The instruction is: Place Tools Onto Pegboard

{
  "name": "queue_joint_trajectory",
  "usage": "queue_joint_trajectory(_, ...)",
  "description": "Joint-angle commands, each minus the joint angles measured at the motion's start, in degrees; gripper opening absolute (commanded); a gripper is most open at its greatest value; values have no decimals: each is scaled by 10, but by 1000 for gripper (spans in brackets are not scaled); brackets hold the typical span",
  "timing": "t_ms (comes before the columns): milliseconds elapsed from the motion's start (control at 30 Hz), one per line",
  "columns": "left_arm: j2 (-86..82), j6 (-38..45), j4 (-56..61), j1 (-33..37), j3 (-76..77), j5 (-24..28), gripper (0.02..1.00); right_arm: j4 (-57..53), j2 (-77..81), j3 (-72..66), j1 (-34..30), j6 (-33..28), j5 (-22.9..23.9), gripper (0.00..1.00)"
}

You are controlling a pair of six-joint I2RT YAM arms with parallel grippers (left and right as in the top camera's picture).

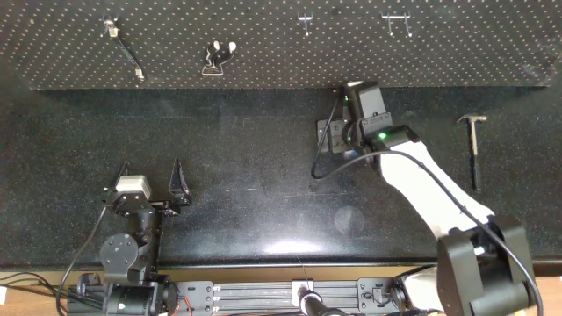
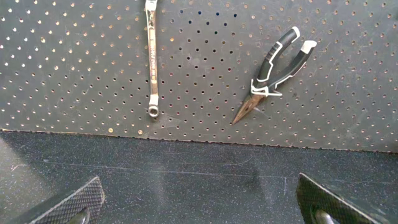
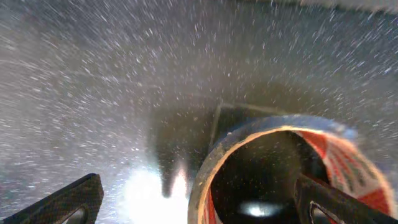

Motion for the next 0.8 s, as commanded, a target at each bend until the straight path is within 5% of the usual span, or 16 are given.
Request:
queue_joint_trajectory(33,-6,8,-4,3,-1,6,996,-2,27,9,2,9,8,982)
queue_joint_trajectory(167,-6,8,-5,3,-1,6,996,-2,32,9,2,9,8,619)
queue_joint_trajectory(233,-6,8,-4,3,-1,6,996,-1,32,9,2,9,8,529)
queue_joint_trajectory(367,-6,8,-4,3,-1,6,996,-1,32,9,2,9,8,498)
queue_joint_trajectory(600,-6,8,-4,3,-1,6,996,-1,31,9,0,9,8,297)
queue_joint_trajectory(800,-6,8,-4,3,-1,6,996,-2,31,9,0,9,23,268)
